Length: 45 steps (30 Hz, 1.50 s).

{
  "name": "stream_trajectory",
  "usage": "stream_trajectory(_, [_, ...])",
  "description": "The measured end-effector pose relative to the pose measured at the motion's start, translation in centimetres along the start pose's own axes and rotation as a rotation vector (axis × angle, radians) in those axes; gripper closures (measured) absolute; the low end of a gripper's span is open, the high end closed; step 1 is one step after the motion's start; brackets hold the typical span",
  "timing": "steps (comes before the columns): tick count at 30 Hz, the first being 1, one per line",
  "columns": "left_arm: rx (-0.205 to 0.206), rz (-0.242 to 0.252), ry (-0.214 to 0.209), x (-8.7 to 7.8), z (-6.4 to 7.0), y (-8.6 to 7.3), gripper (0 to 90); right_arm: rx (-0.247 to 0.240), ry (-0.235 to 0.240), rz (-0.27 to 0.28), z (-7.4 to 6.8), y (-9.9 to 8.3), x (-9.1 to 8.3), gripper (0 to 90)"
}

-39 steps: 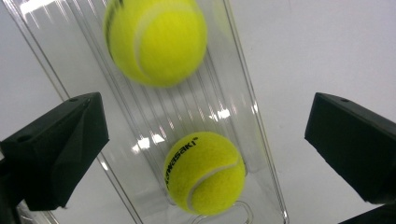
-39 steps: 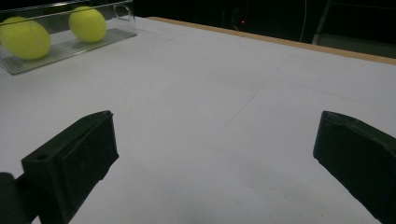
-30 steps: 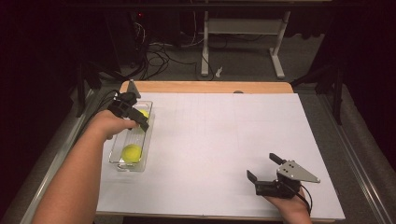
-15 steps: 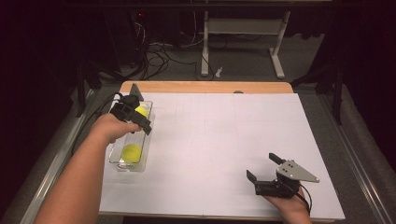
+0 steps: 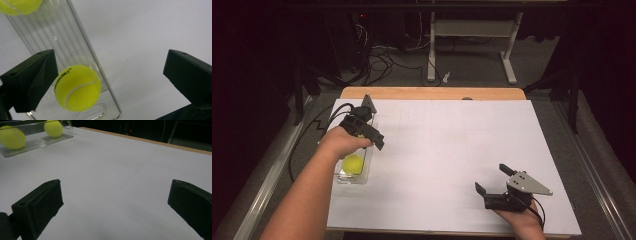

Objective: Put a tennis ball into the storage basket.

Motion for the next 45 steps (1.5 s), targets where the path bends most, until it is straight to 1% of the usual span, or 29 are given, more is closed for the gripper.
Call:
stream_trajectory(2, [0.013,0.0,-0.002,0.1,0.5,0.0,0.7,-0.002,0.0,0.0,0.0,0.0,0.0,0.4])
stream_trajectory(8, [0.032,0.01,-0.018,0.2,2.0,0.0,0.7,-0.002,-0.001,0.001,0.0,0.0,0.0,0.4])
stream_trajectory(11, [0.045,0.01,-0.015,0.1,2.6,0.0,0.7,-0.002,0.0,0.001,-0.1,0.0,0.0,0.4])
stream_trajectory(16, [0.069,0.015,-0.013,0.3,4.3,0.1,0.7,-0.001,0.001,0.004,-0.1,0.1,0.0,0.4])
stream_trajectory(18, [0.08,0.02,-0.015,0.5,5.1,0.2,0.7,-0.001,0.001,0.005,-0.1,0.1,-0.1,0.4])
stream_trajectory(19, [0.09,0.013,-0.019,0.6,5.5,0.2,0.7,-0.001,0.001,0.005,-0.1,0.1,-0.1,0.4])
stream_trajectory(22, [0.115,0.011,-0.02,1.2,6.7,0.2,0.7,-0.001,0.001,0.011,-0.1,0.2,-0.2,0.4])
stream_trajectory(24, [0.13,0.017,-0.022,1.5,7.5,0.2,0.7,0.001,0.0,0.012,-0.1,0.2,-0.2,0.4])
stream_trajectory(25, [0.138,0.016,-0.028,1.8,7.9,0.2,0.8,0.002,-0.001,0.012,0.0,0.2,-0.3,0.4])
stream_trajectory(29, [0.152,0.014,-0.037,2.8,9.0,0.0,0.8,0.006,-0.003,0.014,0.1,0.2,-0.3,0.4])
stream_trajectory(32, [0.154,0.01,-0.045,3.7,9.3,-0.3,0.8,0.006,-0.004,0.019,0.1,0.2,-0.4,0.4])
stream_trajectory(36, [0.155,-0.003,-0.053,5.1,9.5,-0.7,0.8,0.006,-0.003,0.018,0.1,0.3,-0.4,0.4])
stream_trajectory(38, [0.155,-0.006,-0.042,5.8,9.4,-0.8,0.8,0.006,-0.002,0.017,0.0,0.3,-0.4,0.4])
stream_trajectory(40, [0.15,-0.014,-0.051,6.4,9.4,-0.9,0.8,0.007,-0.003,0.017,0.0,0.2,-0.4,0.4])
stream_trajectory(42, [0.147,-0.021,-0.047,7.0,9.3,-1.1,0.8,0.006,-0.003,0.016,0.0,0.2,-0.3,0.4])
stream_trajectory(45, [0.146,-0.028,-0.053,7.7,9.2,-1.4,0.8,0.007,-0.002,0.016,0.0,0.2,-0.3,0.4])
Point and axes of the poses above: each handheld gripper's, and its own axes: x roughly forward along the jaws, y roughly out of its top, z roughly to its right, the point moved 4 cm from there along x, roughly forward along the jaws, and after that the axes turned 1 degree about -x, right-handed, at the moved point
